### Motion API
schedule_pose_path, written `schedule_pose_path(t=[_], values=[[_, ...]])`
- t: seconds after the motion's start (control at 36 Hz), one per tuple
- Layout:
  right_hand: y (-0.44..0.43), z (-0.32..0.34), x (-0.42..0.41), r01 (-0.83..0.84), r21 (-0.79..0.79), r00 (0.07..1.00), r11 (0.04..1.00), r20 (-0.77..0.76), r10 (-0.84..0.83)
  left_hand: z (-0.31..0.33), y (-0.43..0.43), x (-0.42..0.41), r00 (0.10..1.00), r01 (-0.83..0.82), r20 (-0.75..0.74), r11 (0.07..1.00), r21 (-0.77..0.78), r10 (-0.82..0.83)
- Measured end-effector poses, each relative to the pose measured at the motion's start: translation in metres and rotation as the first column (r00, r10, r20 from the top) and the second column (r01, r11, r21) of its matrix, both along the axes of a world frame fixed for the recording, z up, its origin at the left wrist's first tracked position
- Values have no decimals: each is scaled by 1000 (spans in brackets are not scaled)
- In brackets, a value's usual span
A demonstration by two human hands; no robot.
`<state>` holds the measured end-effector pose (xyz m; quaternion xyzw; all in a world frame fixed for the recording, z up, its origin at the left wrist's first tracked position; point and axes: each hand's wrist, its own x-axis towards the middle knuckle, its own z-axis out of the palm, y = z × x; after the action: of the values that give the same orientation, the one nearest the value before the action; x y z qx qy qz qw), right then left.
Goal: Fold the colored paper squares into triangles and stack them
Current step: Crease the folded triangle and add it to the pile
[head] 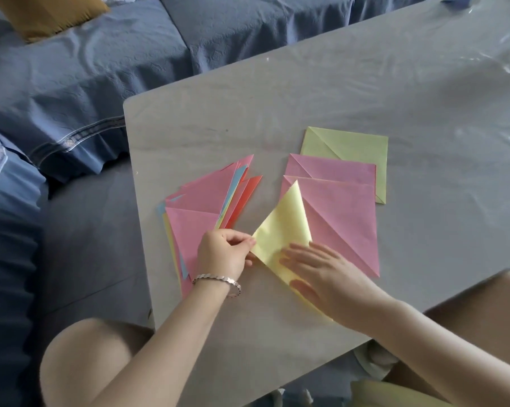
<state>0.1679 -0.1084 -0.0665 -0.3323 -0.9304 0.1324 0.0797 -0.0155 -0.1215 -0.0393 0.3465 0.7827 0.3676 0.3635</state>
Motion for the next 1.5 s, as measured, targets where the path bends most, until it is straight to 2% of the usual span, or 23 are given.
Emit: schedule_pose_path(t=[0.08,0.28,0.42,0.67,0.83,1.0,1.11,1.19,1.5], values=[[-6,-18,6,45,-46,996,998,77,-42,-7,-2,0,999,21,-45,999,-35,-22],[22,-19,4,238,27,957,971,165,-239,-13,-4,0,998,11,-53,998,-65,-14],[51,-15,-9,266,-52,957,963,132,-257,-14,-4,0,998,5,-61,998,-59,-9],[104,-13,-37,317,25,922,948,225,-314,-14,-4,2,997,-3,-78,997,-79,-3],[108,-14,-36,296,15,917,955,274,-289,-15,-4,1,996,-10,-87,997,-78,3],[83,-10,-9,175,-43,915,984,376,-146,-16,-4,1,995,-10,-101,998,-60,4],[63,-16,10,68,-21,943,997,329,-57,-14,-5,2,997,-5,-75,998,-65,1],[50,-16,22,96,-57,914,994,401,-65,-13,-5,2,997,3,-76,998,-65,-8],[26,-15,43,-2,-86,885,996,463,41,-15,-6,4,988,34,-150,998,-48,-41]])
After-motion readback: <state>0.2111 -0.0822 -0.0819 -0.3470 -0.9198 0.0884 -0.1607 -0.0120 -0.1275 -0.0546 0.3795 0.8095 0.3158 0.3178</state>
